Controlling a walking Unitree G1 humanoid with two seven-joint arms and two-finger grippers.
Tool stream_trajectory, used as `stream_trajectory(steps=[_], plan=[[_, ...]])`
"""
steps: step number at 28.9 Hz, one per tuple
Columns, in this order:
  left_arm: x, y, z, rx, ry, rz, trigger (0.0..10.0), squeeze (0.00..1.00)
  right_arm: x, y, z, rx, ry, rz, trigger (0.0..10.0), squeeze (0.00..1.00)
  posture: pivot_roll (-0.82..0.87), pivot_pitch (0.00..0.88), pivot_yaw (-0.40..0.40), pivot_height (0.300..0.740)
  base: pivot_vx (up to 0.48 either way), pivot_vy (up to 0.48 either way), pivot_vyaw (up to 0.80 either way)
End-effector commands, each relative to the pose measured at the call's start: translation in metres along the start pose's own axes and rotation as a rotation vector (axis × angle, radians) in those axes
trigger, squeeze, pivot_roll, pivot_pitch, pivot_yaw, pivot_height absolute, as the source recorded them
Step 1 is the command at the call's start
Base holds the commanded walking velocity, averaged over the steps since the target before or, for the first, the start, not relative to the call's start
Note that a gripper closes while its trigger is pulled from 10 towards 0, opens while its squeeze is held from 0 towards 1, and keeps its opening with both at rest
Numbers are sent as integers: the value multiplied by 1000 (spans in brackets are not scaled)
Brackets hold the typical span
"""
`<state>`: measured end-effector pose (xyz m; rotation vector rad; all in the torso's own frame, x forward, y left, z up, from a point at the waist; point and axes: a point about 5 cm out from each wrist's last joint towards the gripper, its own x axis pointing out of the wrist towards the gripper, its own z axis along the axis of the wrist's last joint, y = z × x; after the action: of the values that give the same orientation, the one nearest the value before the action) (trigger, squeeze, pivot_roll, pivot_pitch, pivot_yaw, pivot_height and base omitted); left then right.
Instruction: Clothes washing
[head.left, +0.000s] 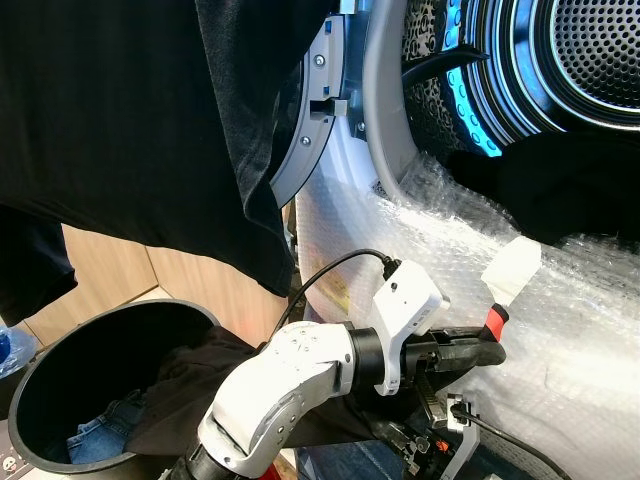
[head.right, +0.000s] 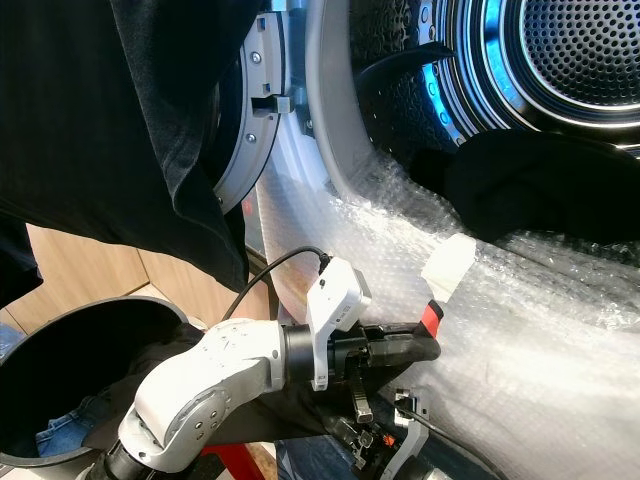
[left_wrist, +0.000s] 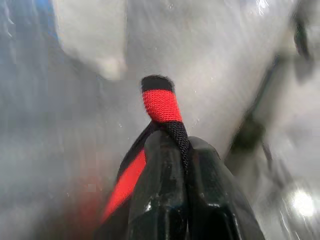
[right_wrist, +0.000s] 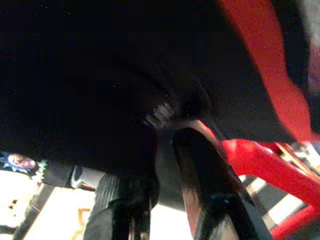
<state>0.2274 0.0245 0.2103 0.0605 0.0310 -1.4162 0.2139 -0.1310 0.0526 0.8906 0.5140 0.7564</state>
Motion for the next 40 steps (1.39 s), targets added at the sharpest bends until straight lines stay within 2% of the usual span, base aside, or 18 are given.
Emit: stream_trajectory(steps=[1, 4, 6, 7, 10, 11, 13, 17, 19, 22, 26, 27, 29, 30, 32, 35, 36, 40], plan=[[-12, -8, 4, -4, 12, -34, 10000, 1000, 3, 2, 5, -11, -24, 32, 0, 0, 124, 0, -43, 740, 0, 0, 0], [-18, -11, 3, -10, 31, -47, 10000, 1000, 3, 2, 6, -11, -30, 34, 0, 0, 129, 0, -39, 740, 0, 0, 0], [-27, -17, 2, -12, 62, -65, 10000, 1000, 3, 1, 6, -12, -30, 33, 0, 0, 133, 0, -35, 740, 0, 0, 0], [-38, -23, 0, -11, 99, -71, 10000, 1000, 2, -1, 6, -15, -29, 29, 0, 0, 140, 0, -34, 740, 0, 0, 0], [-48, -23, -3, 0, 133, -34, 10000, 1000, 1, -3, 6, -16, -28, 24, 0, 0, 142, 0, -34, 740, 0, 0, 0], [-69, -6, -5, 10, 151, 162, 10000, 1000, -2, -7, 9, -23, -35, 13, 0, 0, 150, 0, -34, 740, 0, 0, 0], [-92, 15, -9, 5, 136, 400, 10000, 1000, -3, -9, 13, -29, -49, 10, 0, 0, 153, 0, -34, 740, 0, 0, 0], [-106, 21, -23, -30, 213, 495, 10000, 1000, -3, -11, 15, -35, -55, 9, 0, 0, 159, 0, -36, 740, 0, 0, 0], [-123, 18, -54, -82, 358, 565, 10000, 1000, -3, -14, 18, -39, -61, 6, 0, 0, 166, 0, -39, 740, 0, 0, 0], [-133, 19, -68, -123, 382, 673, 10000, 1000, -6, -14, 21, -63, -67, 13, 0, 0, 163, 0, -36, 740, 0, 0, 0], [-154, 31, -89, -159, 465, 947, 10000, 1000, -13, -23, 31, -89, -99, -32, 0, 0, 163, 0, -36, 740, 0, 0, 0], [-164, 37, -97, -142, 508, 1068, 10000, 0, -16, -26, 36, -96, -118, -47, 0, 0, 163, 0, -36, 740, 0, 0, 0], [-173, 43, -101, -143, 494, 1189, 10000, 0, -18, -27, 41, -107, -132, -53, 0, 0, 158, 0, -30, 740, 0, 0, 0], [-181, 51, -96, -102, 416, 1313, 10000, 0, -19, -26, 47, -132, -146, -49, 0, 0, 154, 0, -29, 740, 0, 0, 0], [-186, 56, -91, -55, 340, 1389, 10000, 0, -20, -27, 52, -150, -159, -51, 0, 0, 154, 0, -29, 740, 0, 0, 0], [-191, 58, -90, -80, 275, 1445, 10000, 0, -19, -27, 58, -147, -185, -47, 0, 0, 155, 0, -36, 740, 0, 0, 0], [-200, 60, -89, -44, 244, 1529, 10000, 0, -18, -22, 70, -180, -220, -22, 0, 0, 157, 0, -36, 740, 0, 0, 0], [-209, 59, -88, -1, 193, 1611, 10000, 0, -18, -9, 97, -222, -314, 24, 0, 0, 150, 0, -32, 740, 0, 0, 0]])
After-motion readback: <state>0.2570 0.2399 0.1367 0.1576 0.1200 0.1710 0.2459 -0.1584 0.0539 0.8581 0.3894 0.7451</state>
